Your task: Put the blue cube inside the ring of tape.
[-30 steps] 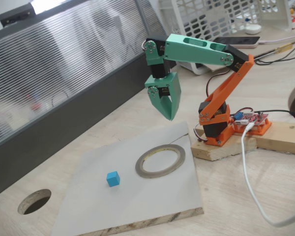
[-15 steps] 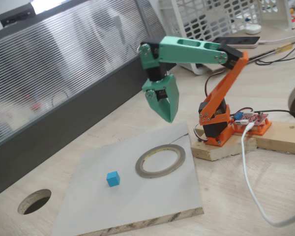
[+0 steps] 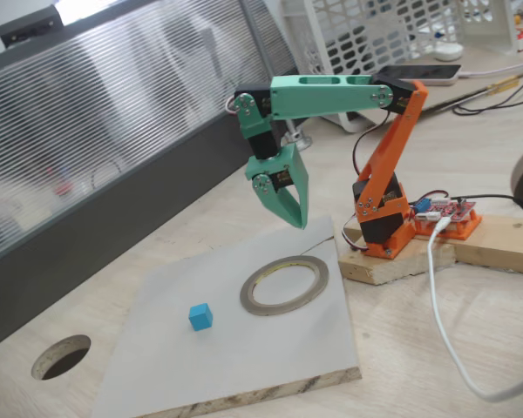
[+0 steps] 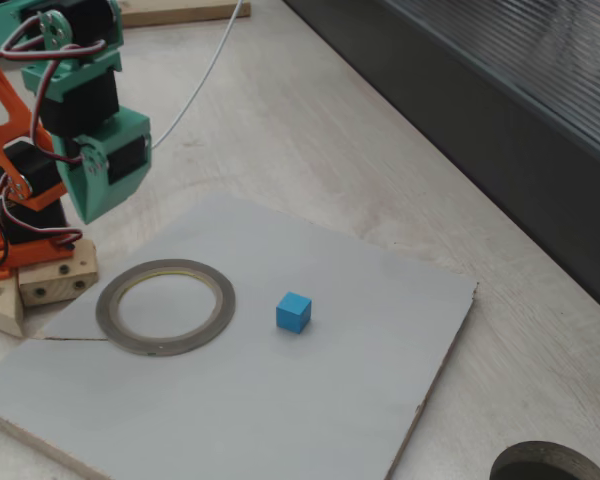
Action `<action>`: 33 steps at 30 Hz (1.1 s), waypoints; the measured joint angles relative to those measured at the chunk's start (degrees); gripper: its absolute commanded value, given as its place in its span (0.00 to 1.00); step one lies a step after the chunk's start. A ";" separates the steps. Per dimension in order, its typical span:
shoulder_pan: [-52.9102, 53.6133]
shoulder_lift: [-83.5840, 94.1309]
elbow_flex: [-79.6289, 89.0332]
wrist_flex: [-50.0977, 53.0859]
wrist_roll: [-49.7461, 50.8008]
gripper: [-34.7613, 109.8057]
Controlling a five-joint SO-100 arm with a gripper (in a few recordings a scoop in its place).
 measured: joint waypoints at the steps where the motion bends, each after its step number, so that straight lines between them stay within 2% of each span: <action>1: -0.26 -1.85 0.00 0.00 0.00 0.24; 5: 0.00 -8.70 -4.39 0.00 0.00 0.24; 19: 0.00 -36.56 -34.98 0.09 0.00 0.24; 33: 0.00 -49.04 -47.20 0.00 0.00 0.24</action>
